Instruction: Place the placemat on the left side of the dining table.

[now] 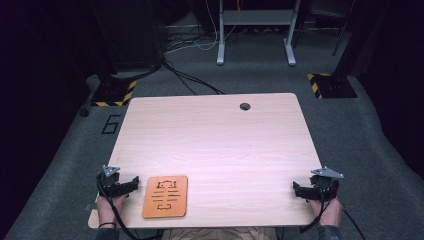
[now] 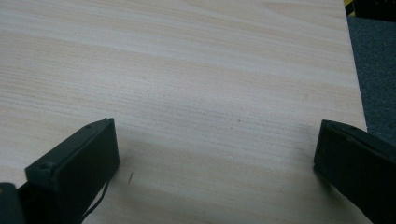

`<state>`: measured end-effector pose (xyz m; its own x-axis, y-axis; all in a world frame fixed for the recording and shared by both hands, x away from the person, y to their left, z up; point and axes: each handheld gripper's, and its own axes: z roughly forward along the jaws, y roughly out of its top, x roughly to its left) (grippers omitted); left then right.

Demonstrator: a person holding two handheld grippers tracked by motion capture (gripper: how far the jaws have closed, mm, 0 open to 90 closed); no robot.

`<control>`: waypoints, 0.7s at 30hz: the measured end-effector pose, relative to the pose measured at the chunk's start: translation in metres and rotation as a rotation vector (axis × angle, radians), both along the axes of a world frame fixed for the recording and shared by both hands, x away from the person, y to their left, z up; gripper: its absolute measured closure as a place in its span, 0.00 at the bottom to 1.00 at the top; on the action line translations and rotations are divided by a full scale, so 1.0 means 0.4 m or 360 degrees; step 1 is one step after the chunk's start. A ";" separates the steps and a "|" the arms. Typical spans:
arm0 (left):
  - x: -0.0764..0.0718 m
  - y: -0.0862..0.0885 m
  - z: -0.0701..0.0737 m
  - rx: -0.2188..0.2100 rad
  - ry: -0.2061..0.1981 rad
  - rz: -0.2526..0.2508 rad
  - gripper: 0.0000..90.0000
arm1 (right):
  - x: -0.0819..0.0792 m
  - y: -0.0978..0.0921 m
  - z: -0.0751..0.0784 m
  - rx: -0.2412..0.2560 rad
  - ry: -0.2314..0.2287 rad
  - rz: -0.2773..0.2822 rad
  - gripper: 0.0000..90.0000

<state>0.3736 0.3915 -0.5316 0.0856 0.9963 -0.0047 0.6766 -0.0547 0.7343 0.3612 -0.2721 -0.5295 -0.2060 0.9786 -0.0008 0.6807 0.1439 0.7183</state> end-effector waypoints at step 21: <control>0.002 -0.003 0.000 0.0000 0.0005 -0.0019 0.07 | -0.007 0.152 0.073 0.0097 -0.0019 0.0251 0.00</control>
<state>0.3742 0.3903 -0.5317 0.0977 0.9952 -0.0050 0.6782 -0.0629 0.7322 0.3585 -0.2112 -0.5003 -0.3576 0.9323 0.0541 0.6446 0.2045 0.7366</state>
